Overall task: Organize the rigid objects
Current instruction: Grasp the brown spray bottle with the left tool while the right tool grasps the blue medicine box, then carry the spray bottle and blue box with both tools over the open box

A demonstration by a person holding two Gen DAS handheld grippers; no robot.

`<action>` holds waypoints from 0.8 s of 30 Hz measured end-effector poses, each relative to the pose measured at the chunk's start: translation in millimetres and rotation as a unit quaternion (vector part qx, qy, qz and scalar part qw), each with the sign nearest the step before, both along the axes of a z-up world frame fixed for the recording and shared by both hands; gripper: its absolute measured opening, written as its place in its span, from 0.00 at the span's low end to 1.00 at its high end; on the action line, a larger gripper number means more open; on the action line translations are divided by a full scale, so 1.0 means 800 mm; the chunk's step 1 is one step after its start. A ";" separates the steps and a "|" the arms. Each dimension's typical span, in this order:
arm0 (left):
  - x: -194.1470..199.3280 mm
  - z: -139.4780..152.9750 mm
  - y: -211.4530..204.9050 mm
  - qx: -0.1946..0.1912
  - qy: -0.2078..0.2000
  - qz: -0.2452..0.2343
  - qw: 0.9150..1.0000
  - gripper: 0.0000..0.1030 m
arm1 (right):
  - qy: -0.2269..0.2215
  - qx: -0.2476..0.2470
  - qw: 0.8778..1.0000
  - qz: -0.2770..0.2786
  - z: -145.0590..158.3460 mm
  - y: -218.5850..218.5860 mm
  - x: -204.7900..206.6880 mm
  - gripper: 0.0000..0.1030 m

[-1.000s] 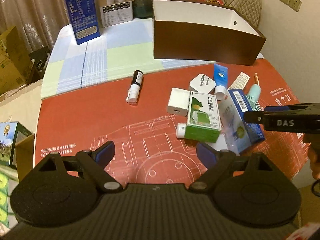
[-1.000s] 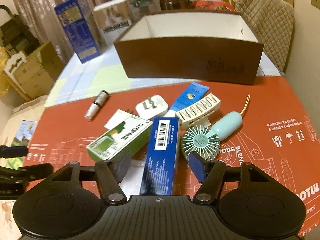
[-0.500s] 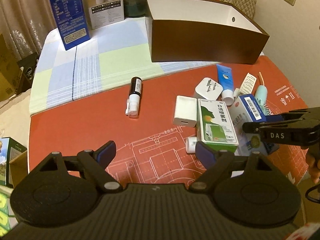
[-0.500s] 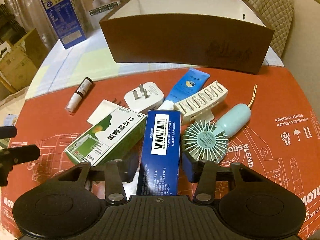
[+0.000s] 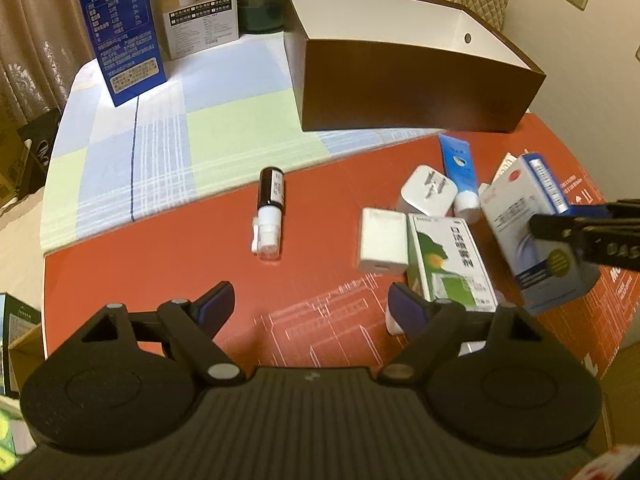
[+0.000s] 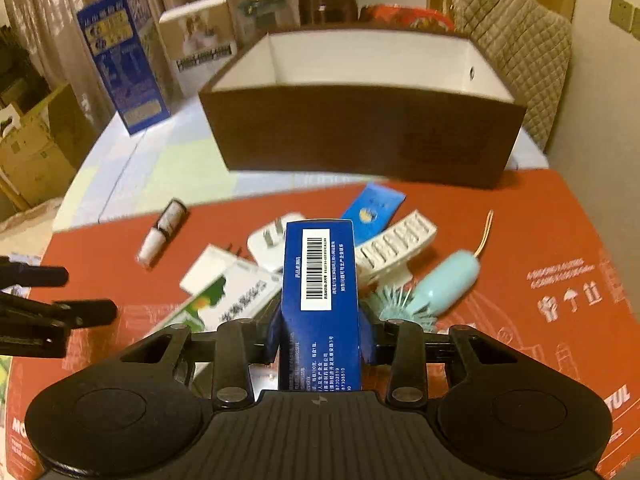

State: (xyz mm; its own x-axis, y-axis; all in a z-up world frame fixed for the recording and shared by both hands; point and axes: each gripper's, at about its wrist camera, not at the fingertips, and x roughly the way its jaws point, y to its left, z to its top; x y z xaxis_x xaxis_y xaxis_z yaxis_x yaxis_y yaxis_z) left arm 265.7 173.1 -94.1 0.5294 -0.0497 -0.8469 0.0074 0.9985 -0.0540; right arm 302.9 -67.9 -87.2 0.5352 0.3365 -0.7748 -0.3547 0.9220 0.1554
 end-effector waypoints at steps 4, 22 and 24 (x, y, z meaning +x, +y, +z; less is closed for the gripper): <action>0.019 -0.004 0.009 0.007 -0.007 -0.002 1.000 0.79 | -0.009 0.005 1.000 -0.010 0.012 -0.003 0.007 0.34; 0.118 -0.050 0.031 0.026 0.005 -0.025 0.999 0.49 | -0.024 0.020 0.997 -0.067 0.028 -0.015 0.051 0.34; 0.126 -0.055 0.031 0.030 0.010 -0.027 0.999 0.46 | -0.023 0.017 0.997 -0.071 0.027 -0.015 0.054 0.34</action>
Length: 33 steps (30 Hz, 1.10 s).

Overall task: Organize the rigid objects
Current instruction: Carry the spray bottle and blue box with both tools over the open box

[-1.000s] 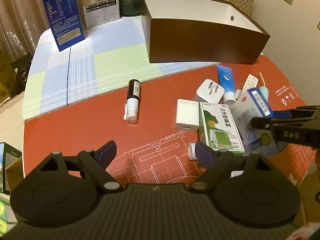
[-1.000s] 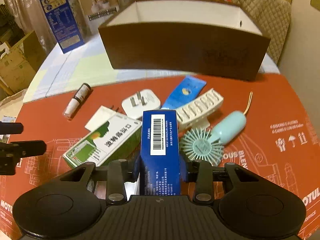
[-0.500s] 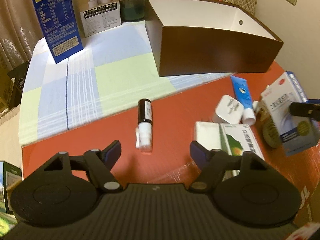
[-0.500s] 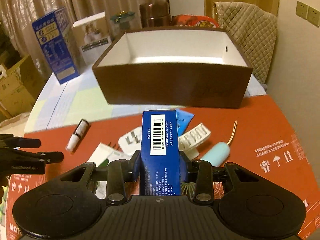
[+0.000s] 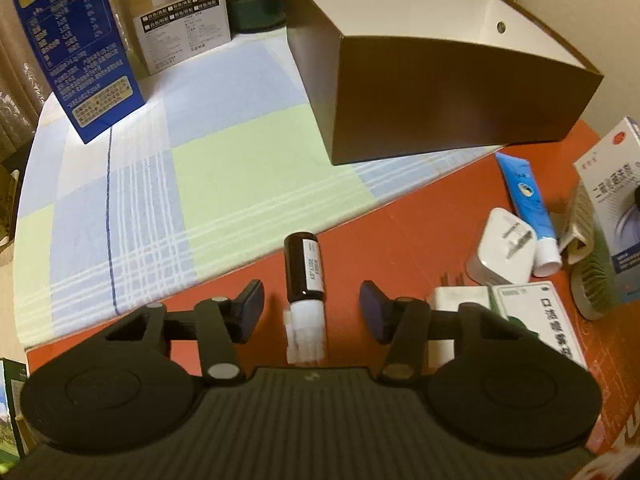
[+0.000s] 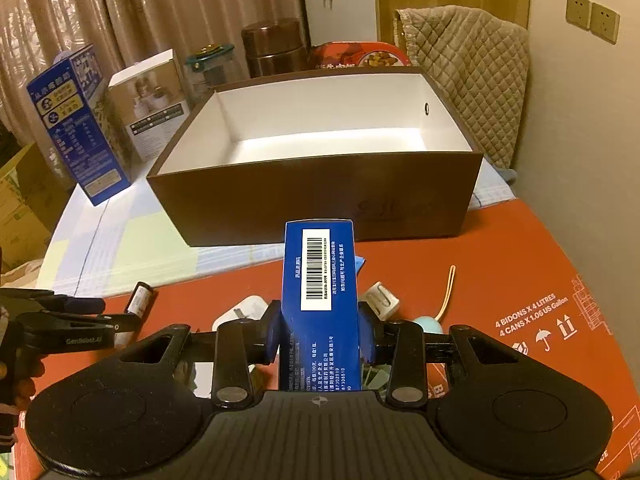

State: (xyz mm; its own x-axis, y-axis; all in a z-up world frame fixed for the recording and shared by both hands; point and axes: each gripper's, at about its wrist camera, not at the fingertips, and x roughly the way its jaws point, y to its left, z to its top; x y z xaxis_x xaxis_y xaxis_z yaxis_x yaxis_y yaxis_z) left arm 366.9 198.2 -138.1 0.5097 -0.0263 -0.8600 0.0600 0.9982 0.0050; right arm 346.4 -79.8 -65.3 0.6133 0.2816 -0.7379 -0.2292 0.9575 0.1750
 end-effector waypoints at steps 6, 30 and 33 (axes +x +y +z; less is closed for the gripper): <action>0.016 -0.012 0.003 -0.001 0.014 -0.001 1.000 0.38 | 0.004 -0.003 1.000 -0.012 -0.003 -0.004 0.006 0.34; 0.009 0.003 -0.001 0.006 -0.010 -0.009 1.000 0.19 | 0.002 -0.004 0.999 -0.034 0.003 -0.016 -0.004 0.34; 0.003 0.019 -0.005 0.005 -0.023 -0.012 1.000 0.19 | -0.001 -0.002 0.999 -0.033 0.006 -0.018 -0.007 0.34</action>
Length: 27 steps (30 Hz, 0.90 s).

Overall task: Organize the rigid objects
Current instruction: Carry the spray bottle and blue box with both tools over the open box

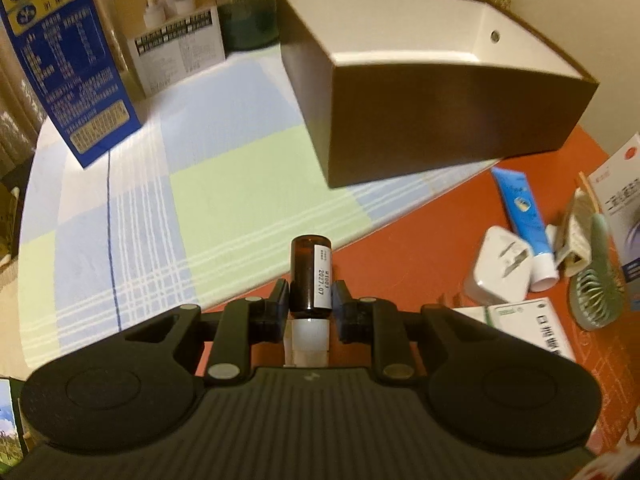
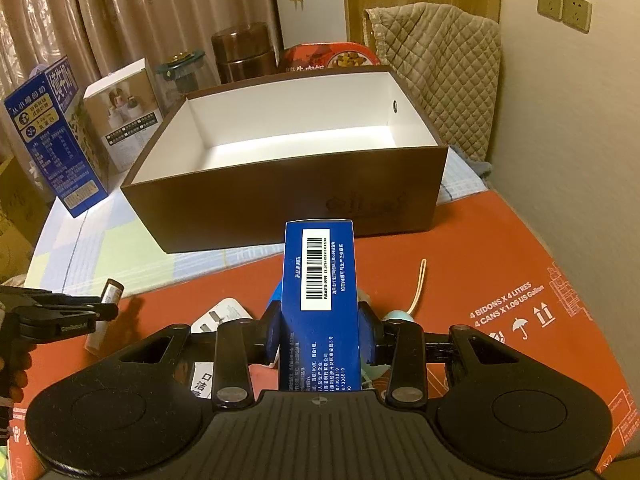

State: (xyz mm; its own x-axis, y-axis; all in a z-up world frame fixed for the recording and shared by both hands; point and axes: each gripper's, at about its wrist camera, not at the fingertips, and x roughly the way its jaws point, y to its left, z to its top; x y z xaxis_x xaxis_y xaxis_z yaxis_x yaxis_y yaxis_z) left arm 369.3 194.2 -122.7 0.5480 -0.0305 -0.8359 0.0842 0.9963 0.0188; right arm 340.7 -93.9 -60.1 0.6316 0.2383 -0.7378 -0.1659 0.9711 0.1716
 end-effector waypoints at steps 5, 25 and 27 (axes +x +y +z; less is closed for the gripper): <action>-0.009 0.036 -0.011 -0.002 -0.023 -0.003 1.000 0.18 | -0.004 0.005 1.000 0.008 0.005 -0.002 -0.003 0.34; 0.055 0.162 -0.100 -0.034 -0.103 0.009 0.994 0.19 | -0.051 0.045 0.995 0.072 0.072 -0.042 0.096 0.34; 0.071 0.171 -0.112 -0.038 -0.108 0.010 0.993 0.19 | -0.059 0.047 0.994 0.075 0.080 -0.044 0.116 0.34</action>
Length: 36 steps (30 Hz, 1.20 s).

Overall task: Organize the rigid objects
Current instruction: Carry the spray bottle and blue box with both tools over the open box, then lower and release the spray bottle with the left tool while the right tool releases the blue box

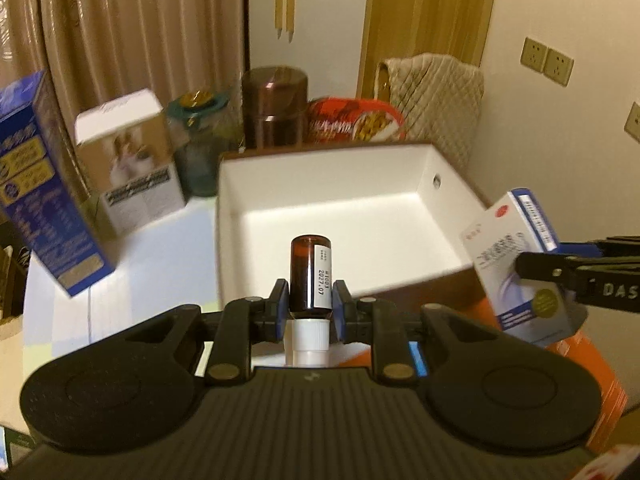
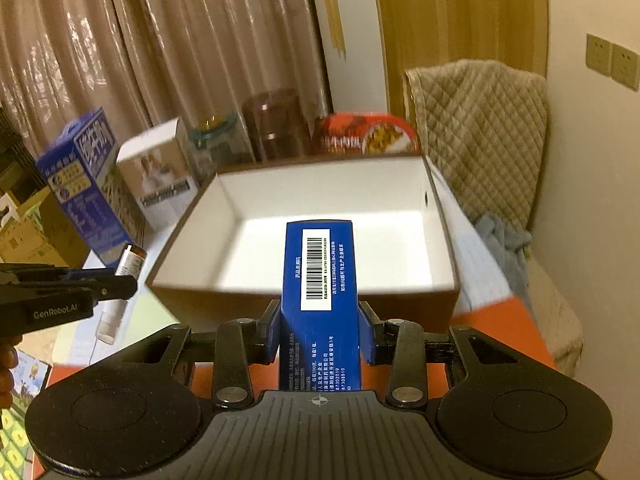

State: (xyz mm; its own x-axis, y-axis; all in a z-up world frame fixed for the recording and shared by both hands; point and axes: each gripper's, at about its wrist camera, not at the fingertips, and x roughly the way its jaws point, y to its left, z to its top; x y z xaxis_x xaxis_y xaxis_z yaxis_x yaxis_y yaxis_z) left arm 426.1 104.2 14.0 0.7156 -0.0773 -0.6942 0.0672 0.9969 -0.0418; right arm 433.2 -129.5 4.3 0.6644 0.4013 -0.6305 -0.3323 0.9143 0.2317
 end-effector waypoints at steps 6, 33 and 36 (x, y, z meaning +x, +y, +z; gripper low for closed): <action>0.055 0.013 -0.031 -0.007 -0.003 0.001 1.000 0.19 | -0.011 0.009 1.000 0.005 0.014 -0.006 0.056 0.34; 0.211 -0.106 -0.054 -0.026 0.111 0.041 0.993 0.19 | 0.077 -0.031 0.997 -0.002 -0.099 0.020 0.208 0.34; 0.215 -0.111 -0.054 -0.032 0.116 0.042 0.992 0.19 | 0.087 -0.028 0.996 -0.006 -0.107 0.019 0.212 0.34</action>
State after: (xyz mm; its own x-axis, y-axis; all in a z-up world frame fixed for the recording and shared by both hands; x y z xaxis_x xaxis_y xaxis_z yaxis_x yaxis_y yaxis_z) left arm 597.7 61.2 -74.4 0.5423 -0.0740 -0.8369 -0.0353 0.9932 -0.1107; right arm 603.2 -114.4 -81.7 0.5466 0.3562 -0.7578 -0.2811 0.9306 0.2347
